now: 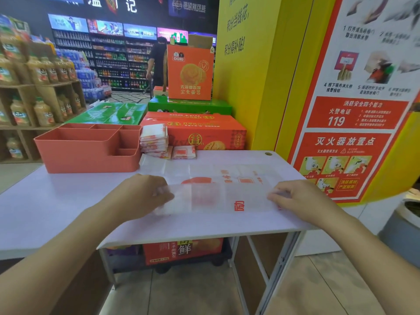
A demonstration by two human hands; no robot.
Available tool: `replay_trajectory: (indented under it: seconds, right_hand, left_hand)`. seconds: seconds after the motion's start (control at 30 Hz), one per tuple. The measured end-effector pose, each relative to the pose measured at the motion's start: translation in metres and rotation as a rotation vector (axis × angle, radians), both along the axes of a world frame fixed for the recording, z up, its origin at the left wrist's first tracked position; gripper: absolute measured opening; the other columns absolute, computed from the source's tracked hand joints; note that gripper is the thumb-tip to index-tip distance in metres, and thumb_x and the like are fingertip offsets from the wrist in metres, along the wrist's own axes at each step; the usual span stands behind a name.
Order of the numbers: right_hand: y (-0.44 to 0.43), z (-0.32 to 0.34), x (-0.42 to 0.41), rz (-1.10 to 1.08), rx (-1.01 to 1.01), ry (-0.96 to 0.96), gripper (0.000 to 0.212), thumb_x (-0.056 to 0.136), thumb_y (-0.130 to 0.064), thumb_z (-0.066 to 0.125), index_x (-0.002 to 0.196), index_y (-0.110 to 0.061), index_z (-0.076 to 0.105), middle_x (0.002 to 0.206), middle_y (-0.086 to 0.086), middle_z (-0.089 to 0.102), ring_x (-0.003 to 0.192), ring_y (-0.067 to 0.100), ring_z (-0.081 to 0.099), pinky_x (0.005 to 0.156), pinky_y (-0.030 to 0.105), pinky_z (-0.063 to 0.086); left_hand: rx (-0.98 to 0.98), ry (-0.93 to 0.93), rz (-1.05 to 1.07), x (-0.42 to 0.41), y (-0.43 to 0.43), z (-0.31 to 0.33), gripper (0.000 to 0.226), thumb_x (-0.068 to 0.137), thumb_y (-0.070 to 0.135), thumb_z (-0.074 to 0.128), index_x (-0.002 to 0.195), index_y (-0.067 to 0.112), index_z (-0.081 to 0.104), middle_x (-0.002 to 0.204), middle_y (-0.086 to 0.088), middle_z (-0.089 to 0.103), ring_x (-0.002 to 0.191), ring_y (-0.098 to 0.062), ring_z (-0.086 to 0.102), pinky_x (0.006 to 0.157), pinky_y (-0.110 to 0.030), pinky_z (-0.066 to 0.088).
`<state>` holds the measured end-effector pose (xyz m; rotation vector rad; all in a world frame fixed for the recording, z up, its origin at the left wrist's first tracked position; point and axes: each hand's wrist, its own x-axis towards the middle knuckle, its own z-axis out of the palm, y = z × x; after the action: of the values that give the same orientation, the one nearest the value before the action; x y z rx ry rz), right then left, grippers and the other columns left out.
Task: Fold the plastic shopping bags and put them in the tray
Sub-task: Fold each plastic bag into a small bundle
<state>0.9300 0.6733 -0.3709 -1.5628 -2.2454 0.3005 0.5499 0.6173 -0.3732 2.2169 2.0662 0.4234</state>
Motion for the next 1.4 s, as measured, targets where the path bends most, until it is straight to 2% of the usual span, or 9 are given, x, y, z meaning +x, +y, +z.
replay_trajectory:
  seconds: [0.2, 0.33, 0.5, 0.67, 0.8, 0.9, 1.17, 1.3, 1.4]
  right_hand:
    - [0.01, 0.003, -0.012, -0.177, 0.01, -0.25, 0.027, 0.084, -0.052, 0.068, 0.088, -0.026, 0.061, 0.08, -0.007, 0.065, 0.076, 0.012, 0.057, 0.056, 0.031, 0.036]
    - [0.016, 0.001, -0.009, -0.245, 0.011, -0.311, 0.051, 0.081, -0.06, 0.068, 0.122, -0.032, 0.054, 0.116, -0.009, 0.064, 0.092, 0.014, 0.053, 0.059, 0.03, 0.033]
    - [0.022, -0.005, -0.006, -0.284, 0.062, -0.341, 0.077, 0.082, -0.063, 0.068, 0.146, -0.028, 0.041, 0.145, -0.001, 0.045, 0.133, 0.024, 0.039, 0.095, 0.04, 0.04]
    - [0.01, -0.005, -0.029, -0.085, 0.126, -0.346, 0.062, 0.095, -0.039, 0.059, 0.152, -0.033, 0.036, 0.152, -0.005, 0.038, 0.138, 0.021, 0.031, 0.112, 0.041, 0.029]
    - [-0.002, -0.016, -0.061, 0.119, 0.112, -0.261, 0.048, 0.104, -0.033, 0.048, 0.152, -0.036, 0.04, 0.159, -0.014, 0.037, 0.146, 0.012, 0.029, 0.12, 0.032, 0.02]
    - [-0.008, -0.022, -0.081, 0.196, 0.077, -0.238, 0.046, 0.108, -0.035, 0.04, 0.153, -0.032, 0.04, 0.162, -0.013, 0.033, 0.151, 0.009, 0.023, 0.121, 0.026, 0.013]
    - [-0.009, -0.032, -0.087, 0.263, -0.176, -0.322, 0.056, 0.105, -0.059, 0.021, 0.159, -0.046, 0.012, 0.167, -0.021, -0.004, 0.155, 0.011, -0.015, 0.126, 0.041, -0.009]
    - [-0.005, -0.034, -0.082, 0.29, -0.217, -0.383, 0.058, 0.102, -0.065, 0.015, 0.157, -0.052, 0.0, 0.163, -0.026, -0.017, 0.151, 0.01, -0.025, 0.124, 0.04, -0.015]
    - [-0.005, -0.033, -0.081, 0.281, -0.223, -0.339, 0.06, 0.101, -0.068, 0.021, 0.157, -0.051, 0.007, 0.164, -0.026, -0.011, 0.153, 0.007, -0.019, 0.125, 0.039, -0.011]
  left_hand:
    - [-0.123, 0.109, 0.137, -0.006, 0.02, 0.007, 0.033, 0.078, 0.07, 0.067, 0.089, 0.039, 0.063, 0.088, 0.016, 0.06, 0.081, -0.01, 0.06, 0.077, -0.032, 0.055]
    - [-0.182, 0.137, 0.156, -0.023, 0.025, 0.008, 0.036, 0.075, 0.071, 0.068, 0.092, 0.039, 0.064, 0.092, 0.015, 0.059, 0.083, -0.009, 0.058, 0.077, -0.031, 0.054]
    - [-0.219, 0.173, 0.151, -0.046, 0.027, 0.011, 0.043, 0.075, 0.07, 0.069, 0.103, 0.038, 0.064, 0.099, 0.016, 0.063, 0.088, -0.008, 0.06, 0.081, -0.033, 0.053]
    - [-0.015, 0.495, 0.044, -0.028, 0.024, 0.014, 0.047, 0.084, 0.066, 0.064, 0.126, 0.048, 0.054, 0.125, 0.019, 0.055, 0.118, -0.014, 0.048, 0.091, -0.032, 0.037]
    - [0.033, 0.225, -0.227, 0.016, 0.017, 0.001, 0.04, 0.101, 0.038, 0.052, 0.141, 0.041, 0.05, 0.149, 0.018, 0.047, 0.133, -0.01, 0.046, 0.111, -0.033, 0.036]
    - [-0.02, 0.043, -0.316, 0.045, 0.012, -0.015, 0.044, 0.106, 0.035, 0.04, 0.15, 0.037, 0.041, 0.158, 0.016, 0.034, 0.146, -0.008, 0.032, 0.119, -0.025, 0.02]
    - [-0.27, 0.118, -0.23, 0.047, 0.013, -0.035, 0.063, 0.098, 0.069, 0.019, 0.156, 0.048, 0.007, 0.165, 0.017, -0.007, 0.153, -0.015, -0.015, 0.124, -0.05, -0.008]
    - [-0.335, 0.163, -0.221, 0.04, 0.01, -0.032, 0.077, 0.087, 0.079, 0.009, 0.156, 0.047, -0.004, 0.163, 0.019, -0.016, 0.15, -0.013, -0.024, 0.123, -0.05, -0.012]
    - [-0.308, 0.144, -0.217, 0.04, 0.008, -0.032, 0.082, 0.083, 0.081, 0.007, 0.156, 0.046, -0.002, 0.164, 0.019, -0.012, 0.151, -0.012, -0.019, 0.124, -0.048, -0.009]
